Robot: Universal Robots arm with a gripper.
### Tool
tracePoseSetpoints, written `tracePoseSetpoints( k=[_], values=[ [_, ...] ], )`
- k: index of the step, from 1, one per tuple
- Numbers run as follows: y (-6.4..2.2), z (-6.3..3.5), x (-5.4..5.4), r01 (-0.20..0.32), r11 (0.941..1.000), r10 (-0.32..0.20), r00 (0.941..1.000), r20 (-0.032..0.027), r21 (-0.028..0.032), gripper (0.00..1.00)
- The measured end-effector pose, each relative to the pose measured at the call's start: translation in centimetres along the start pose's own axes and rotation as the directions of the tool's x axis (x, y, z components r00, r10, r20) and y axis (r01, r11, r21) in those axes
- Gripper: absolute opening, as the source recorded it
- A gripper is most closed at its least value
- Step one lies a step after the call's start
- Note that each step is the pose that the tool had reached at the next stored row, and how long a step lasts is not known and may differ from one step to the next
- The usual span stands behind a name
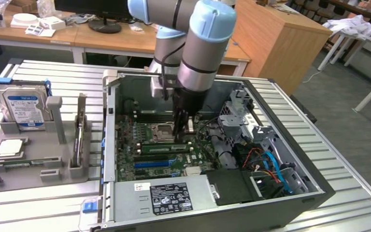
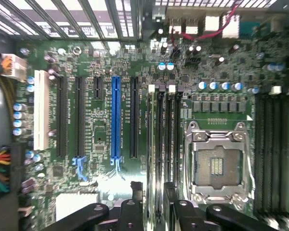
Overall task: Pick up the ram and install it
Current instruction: 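Insert the ram into the slot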
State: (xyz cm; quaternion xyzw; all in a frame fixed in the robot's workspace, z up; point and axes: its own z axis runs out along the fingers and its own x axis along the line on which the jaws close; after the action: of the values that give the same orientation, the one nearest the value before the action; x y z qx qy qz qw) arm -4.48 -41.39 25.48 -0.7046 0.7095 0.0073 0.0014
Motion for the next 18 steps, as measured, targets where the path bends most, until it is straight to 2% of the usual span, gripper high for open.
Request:
tracePoseSetpoints(
  k=[6, 18],
  values=[
    [0.02, -2.00, 0.0, 0.000, 1.0000, 0.000, 1.0000, -0.0001, 0.0000, 0.31],
    [0.06, -7.40, -0.1, 0.000, 1.0000, 0.000, 1.0000, 0.0000, 0.0000, 0.31]
  ],
)
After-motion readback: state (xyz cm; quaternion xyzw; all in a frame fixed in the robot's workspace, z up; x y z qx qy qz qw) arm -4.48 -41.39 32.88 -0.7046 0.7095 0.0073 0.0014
